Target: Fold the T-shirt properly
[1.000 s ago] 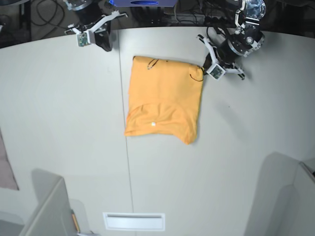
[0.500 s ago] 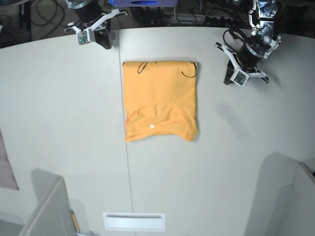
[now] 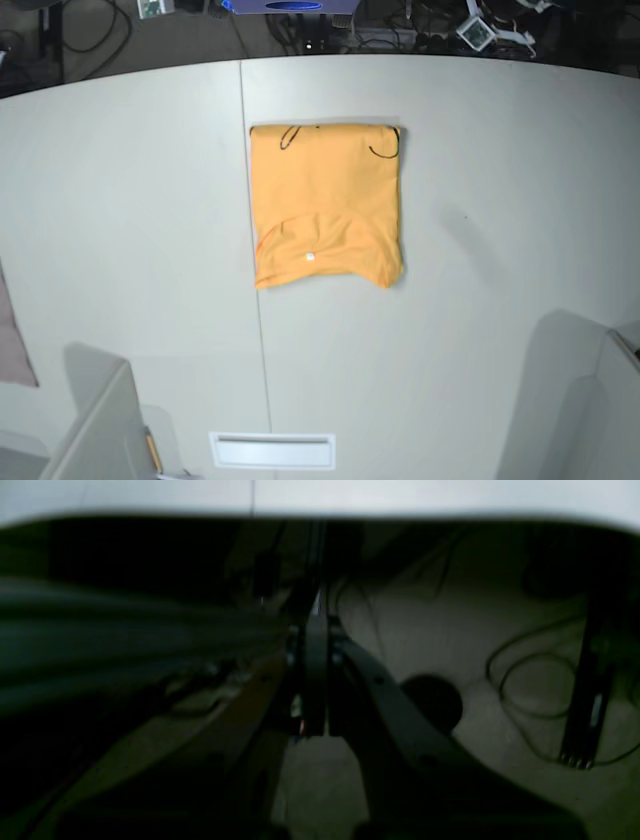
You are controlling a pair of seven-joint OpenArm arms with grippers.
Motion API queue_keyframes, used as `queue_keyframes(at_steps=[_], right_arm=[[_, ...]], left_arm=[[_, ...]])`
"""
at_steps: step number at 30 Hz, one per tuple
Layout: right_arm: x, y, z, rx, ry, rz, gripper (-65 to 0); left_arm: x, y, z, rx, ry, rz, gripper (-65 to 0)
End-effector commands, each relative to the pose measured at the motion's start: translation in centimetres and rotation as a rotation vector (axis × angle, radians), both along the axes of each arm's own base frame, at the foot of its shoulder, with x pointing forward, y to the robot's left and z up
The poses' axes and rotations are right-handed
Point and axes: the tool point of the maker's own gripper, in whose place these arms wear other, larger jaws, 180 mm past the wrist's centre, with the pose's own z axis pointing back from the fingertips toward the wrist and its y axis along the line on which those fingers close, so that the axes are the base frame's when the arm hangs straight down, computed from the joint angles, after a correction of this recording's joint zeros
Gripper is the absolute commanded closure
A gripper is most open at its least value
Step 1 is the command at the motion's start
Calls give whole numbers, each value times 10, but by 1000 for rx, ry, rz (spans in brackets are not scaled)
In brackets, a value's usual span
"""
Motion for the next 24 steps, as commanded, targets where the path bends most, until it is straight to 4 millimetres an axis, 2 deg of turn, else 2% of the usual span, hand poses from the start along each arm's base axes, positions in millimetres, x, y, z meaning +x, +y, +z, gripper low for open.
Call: queue_keyframes(at_steps=[1, 3, 6, 9, 12, 15, 18, 24], right_arm=[[-13, 6, 0, 12, 51, 16, 0], [-31, 12, -10, 15, 171, 54, 0], [-54, 21, -28, 14, 350, 112, 0], [-67, 36, -52, 25, 458, 182, 0], [-78, 46, -80, 27, 518, 235, 0], [-93, 47, -109, 4, 588, 286, 0], [-105, 52, -137, -17, 654, 324, 0], [-111, 41, -195, -78, 657, 280, 0]], left_arm=[[-6, -1, 4, -10, 4, -2, 0], [-21, -2, 1, 0, 44, -12, 0], [-47, 1, -14, 48, 117, -62, 0], [-85, 9, -44, 87, 233, -92, 0], [-107, 20, -77, 118, 325, -63, 0], [-119, 44, -111, 195, 382, 15, 0], [-128, 55, -142, 248, 435, 72, 0], [-125, 16, -194, 195, 536, 122, 0]])
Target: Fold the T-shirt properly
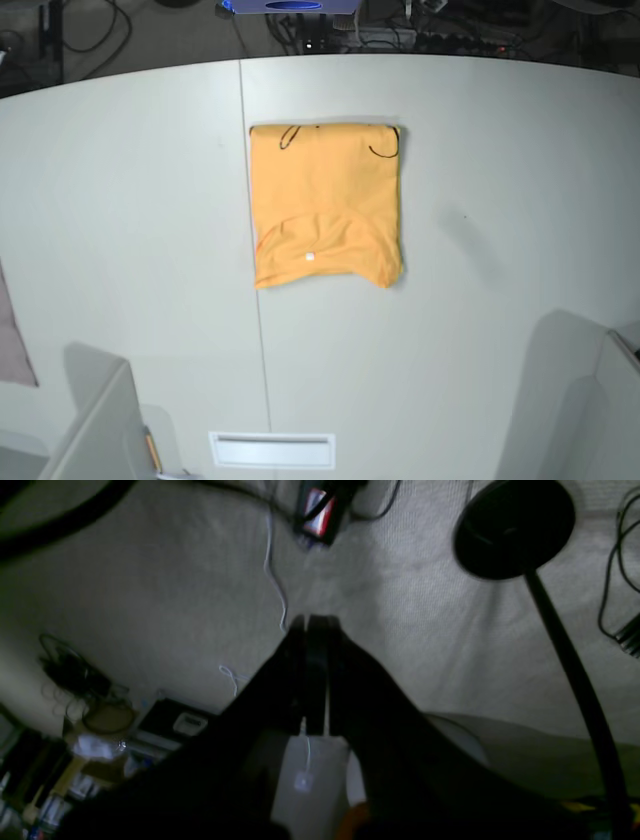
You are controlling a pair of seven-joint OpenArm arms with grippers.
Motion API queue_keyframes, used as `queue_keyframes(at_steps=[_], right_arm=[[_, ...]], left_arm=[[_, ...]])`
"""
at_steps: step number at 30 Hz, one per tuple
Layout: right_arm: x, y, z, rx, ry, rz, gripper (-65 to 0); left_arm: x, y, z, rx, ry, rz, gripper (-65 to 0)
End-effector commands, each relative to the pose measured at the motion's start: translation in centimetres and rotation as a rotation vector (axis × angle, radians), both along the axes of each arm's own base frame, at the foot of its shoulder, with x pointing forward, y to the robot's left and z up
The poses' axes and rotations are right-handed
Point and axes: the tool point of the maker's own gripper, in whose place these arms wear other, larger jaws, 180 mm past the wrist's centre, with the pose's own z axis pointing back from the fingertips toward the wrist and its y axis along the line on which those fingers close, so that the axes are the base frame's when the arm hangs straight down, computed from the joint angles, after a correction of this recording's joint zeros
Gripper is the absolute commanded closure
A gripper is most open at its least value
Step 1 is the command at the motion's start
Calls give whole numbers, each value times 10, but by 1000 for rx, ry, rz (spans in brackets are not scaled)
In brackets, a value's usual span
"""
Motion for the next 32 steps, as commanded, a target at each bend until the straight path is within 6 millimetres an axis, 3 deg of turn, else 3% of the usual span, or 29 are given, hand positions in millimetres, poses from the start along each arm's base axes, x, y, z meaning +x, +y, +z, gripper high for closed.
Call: queue_keyframes(at_steps=[1, 6, 8, 11, 14, 24, 27, 32], right_arm=[[-14, -6, -5, -17, 28, -5, 0], [-31, -27, -40, -95, -3, -27, 0], [-27, -35, -47, -115, -64, -32, 0], [-13, -39, -50, -115, -167, -40, 0], [-1, -40, -51, -111, -214, -43, 0], [22, -43, -55, -119, -251, -58, 0], [22, -45, -55, -122, -252, -57, 0], [27, -46, -56, -123, -261, -57, 0]], left_arm=[[-8, 3, -4, 6, 16, 10, 0], [-17, -25, -32, -85, 7, 177, 0], [-16, -26, -36, -107, -17, 253, 0], [0, -18, -38, -92, -113, 281, 0], [12, -12, -41, -66, -170, 157, 0], [15, -15, -41, -77, -181, 83, 0], [26, -15, -43, -75, -194, 85, 0], [26, -16, -43, -80, -192, 70, 0]])
